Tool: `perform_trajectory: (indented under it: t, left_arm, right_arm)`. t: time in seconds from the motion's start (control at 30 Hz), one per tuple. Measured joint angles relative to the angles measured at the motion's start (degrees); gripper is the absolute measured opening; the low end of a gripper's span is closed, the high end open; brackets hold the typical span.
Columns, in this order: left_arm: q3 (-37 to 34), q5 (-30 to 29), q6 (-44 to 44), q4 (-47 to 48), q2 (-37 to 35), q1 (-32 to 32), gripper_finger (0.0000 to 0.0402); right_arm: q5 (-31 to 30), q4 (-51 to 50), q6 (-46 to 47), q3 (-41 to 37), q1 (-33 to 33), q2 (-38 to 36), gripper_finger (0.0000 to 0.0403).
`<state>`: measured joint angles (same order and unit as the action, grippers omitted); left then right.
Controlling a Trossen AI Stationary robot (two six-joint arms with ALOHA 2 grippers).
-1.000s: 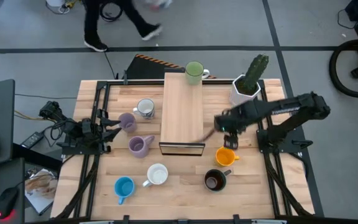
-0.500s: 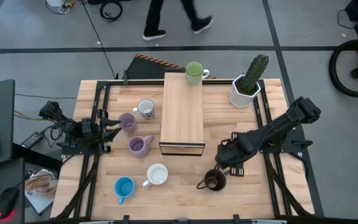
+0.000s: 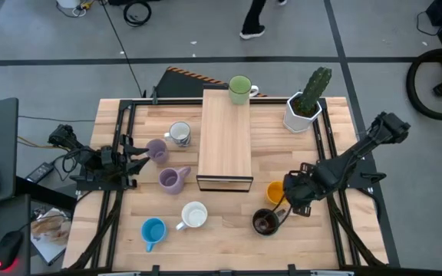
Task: Place coffee mugs
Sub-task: Put the yellow mug on the shelf
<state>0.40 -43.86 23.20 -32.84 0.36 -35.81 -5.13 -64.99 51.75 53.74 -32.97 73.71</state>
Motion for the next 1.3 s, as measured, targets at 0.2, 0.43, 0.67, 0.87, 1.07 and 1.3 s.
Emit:
perform_trajectory:
  t: [0.2, 0.43, 0.67, 0.87, 1.07, 1.3]
  left_arm:
    - [0.0, 0.0, -0.02, 0.0, 0.0, 0.01, 0.0139]
    - [0.0, 0.0, -0.03, 0.02, 0.01, 0.01, 0.0139]
    - [-0.01, 0.0, -0.05, 0.04, 0.0, 0.01, 0.0139]
    - [0.0, 0.0, -0.04, 0.04, 0.0, 0.02, 0.0139]
    - [0.0, 0.0, -0.06, 0.04, 0.0, 0.02, 0.0139]
    - [0.0, 0.0, -0.06, 0.04, 0.02, 0.01, 0.0139]
  right_arm:
    - [-1.68, 9.86, 1.91, -9.99, -0.46, -5.43, 0.0197]
    - [-4.27, 18.01, -0.17, -14.23, -0.48, -5.47, 0.0197]
    - [-6.17, 19.93, -0.38, -15.59, -0.46, -5.47, 0.0177]
    - [-6.4, 20.37, -1.28, -15.61, -0.46, -5.47, 0.0127]
    - [-6.89, 20.26, -0.87, -15.61, -0.35, -5.47, 0.007]
    - [-6.84, 19.48, -2.15, -15.56, 1.77, -5.47, 0.0061]
